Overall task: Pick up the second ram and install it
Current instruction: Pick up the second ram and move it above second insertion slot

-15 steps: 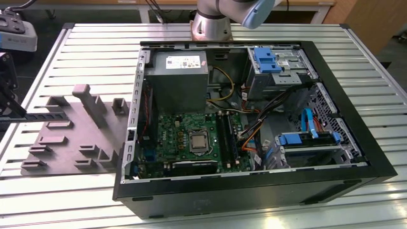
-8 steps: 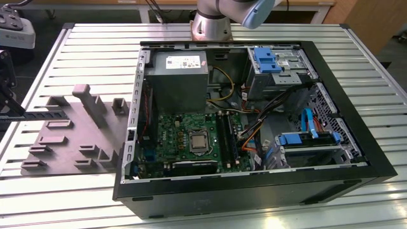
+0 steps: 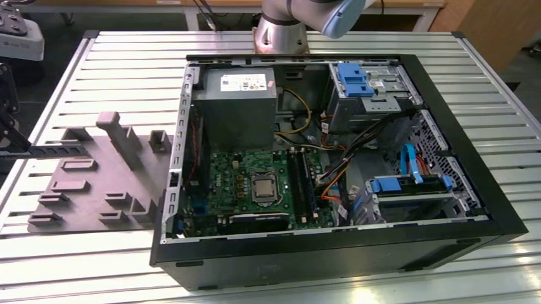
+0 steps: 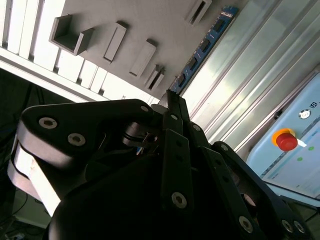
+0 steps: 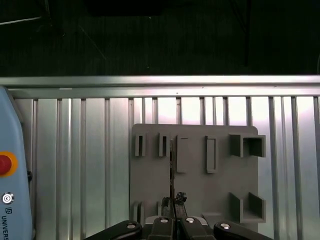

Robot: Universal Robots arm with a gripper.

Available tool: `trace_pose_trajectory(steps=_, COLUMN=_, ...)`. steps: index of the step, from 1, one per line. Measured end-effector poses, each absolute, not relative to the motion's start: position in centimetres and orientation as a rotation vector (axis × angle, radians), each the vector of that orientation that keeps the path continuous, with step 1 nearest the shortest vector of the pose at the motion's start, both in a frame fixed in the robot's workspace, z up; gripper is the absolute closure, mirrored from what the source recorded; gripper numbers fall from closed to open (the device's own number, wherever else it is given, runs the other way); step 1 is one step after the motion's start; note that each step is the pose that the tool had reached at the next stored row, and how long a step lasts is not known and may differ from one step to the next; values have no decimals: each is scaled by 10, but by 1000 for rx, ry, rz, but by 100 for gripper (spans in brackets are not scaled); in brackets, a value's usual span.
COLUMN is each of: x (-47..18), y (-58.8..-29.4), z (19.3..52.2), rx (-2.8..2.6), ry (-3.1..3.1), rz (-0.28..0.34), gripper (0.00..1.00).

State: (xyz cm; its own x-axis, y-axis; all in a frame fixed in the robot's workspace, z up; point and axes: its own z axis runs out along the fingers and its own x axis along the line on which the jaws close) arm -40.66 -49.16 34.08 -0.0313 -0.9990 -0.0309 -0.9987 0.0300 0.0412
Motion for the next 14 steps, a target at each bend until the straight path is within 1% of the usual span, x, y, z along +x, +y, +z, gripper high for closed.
trace_pose_trajectory(steps=14, x=-407, y=-491, z=348, rx=2182, ry=-2250, rz=-80, gripper=89)
